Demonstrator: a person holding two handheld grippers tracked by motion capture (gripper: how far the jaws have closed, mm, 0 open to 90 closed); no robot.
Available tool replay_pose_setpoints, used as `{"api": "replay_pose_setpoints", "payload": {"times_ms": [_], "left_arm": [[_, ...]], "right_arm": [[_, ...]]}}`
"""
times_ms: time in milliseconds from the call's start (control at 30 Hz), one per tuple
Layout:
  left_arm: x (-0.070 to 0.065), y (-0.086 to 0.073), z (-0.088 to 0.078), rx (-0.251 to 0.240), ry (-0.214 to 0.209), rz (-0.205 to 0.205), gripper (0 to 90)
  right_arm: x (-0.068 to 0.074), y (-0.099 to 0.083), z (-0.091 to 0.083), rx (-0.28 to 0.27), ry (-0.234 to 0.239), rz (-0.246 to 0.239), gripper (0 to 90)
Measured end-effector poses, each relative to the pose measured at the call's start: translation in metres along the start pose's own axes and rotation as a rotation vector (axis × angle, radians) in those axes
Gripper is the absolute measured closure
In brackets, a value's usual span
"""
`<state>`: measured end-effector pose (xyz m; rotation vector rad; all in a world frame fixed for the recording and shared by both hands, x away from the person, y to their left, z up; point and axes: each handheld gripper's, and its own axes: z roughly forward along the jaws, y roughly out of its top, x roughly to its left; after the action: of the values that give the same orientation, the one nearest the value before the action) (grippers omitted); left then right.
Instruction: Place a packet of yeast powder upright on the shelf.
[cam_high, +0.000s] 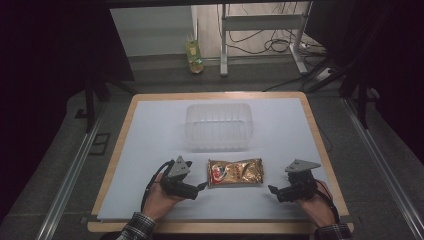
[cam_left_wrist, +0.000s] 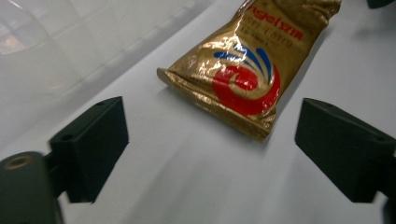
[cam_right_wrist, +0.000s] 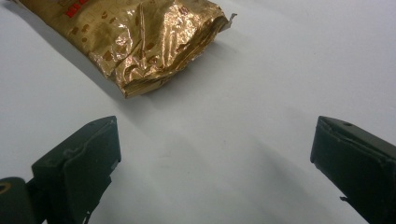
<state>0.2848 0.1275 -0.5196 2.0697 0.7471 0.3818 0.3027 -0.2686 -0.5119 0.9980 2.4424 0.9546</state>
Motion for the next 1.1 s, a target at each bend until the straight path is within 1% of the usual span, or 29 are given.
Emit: {"api": "replay_pose_setpoints", "payload": {"times_ms": [133, 300, 333, 367, 400, 433, 567, 633, 700, 733, 800, 933, 967, 1033, 1067, 1100], "left_arm": [[0.000, 0.003, 0.002, -0.016, -0.017, 0.005, 23.4], [-0.001, 0.007, 0.010, -0.024, -0.040, 0.009, 35.4], [-0.001, 0.008, 0.012, -0.027, -0.046, 0.010, 41.9], [-0.002, 0.009, 0.014, -0.030, -0.049, 0.015, 41.9], [-0.004, 0.010, 0.016, -0.030, -0.052, 0.019, 49.0], [-0.005, 0.011, 0.018, -0.031, -0.057, 0.022, 49.0], [-0.008, 0.014, 0.026, -0.038, -0.081, 0.028, 65.5], [-0.010, 0.015, 0.030, -0.032, -0.073, 0.039, 76.1], [-0.011, 0.016, 0.035, -0.025, -0.073, 0.046, 82.8], [-0.012, 0.017, 0.038, -0.021, -0.070, 0.052, 84.7], [-0.011, 0.018, 0.047, -0.013, -0.078, 0.052, 85.9], [-0.011, 0.017, 0.053, 0.000, -0.079, 0.048, 87.3], [-0.011, 0.017, 0.053, 0.009, -0.073, 0.056, 88.4], [-0.013, 0.017, 0.053, 0.024, -0.035, 0.092, 89.4], [-0.014, 0.016, 0.053, 0.028, -0.021, 0.096, 89.6], [-0.014, 0.016, 0.053, 0.028, -0.021, 0.096, 89.6]], "right_arm": [[0.000, 0.000, 0.000, -0.001, -0.001, -0.001, 1.9], [0.000, 0.000, 0.000, 0.000, -0.003, 0.000, 2.0], [0.000, 0.000, 0.000, 0.000, -0.001, 0.002, 2.1], [0.000, 0.000, 0.000, 0.000, -0.001, 0.002, 2.1], [0.000, 0.001, 0.000, 0.000, -0.001, 0.002, 2.1], [0.000, 0.001, 0.000, 0.000, -0.001, 0.002, 2.1], [0.000, 0.001, 0.001, 0.002, 0.003, -0.001, 2.2], [0.001, 0.001, 0.002, 0.003, 0.004, -0.001, 2.2], [0.001, 0.002, 0.003, 0.005, 0.005, -0.002, 2.1], [0.001, 0.002, 0.003, 0.006, 0.006, -0.001, 2.1], [0.002, 0.002, 0.003, 0.004, 0.008, -0.001, 2.0], [0.001, 0.002, 0.003, 0.002, 0.009, 0.002, 2.0], [0.001, 0.002, 0.003, 0.002, 0.010, 0.003, 2.0], [0.001, 0.002, 0.003, 0.001, 0.012, 0.004, 2.0], [0.002, 0.003, 0.003, 0.001, 0.016, 0.008, 2.0], [0.002, 0.003, 0.003, 0.001, 0.016, 0.008, 2.0]]}}
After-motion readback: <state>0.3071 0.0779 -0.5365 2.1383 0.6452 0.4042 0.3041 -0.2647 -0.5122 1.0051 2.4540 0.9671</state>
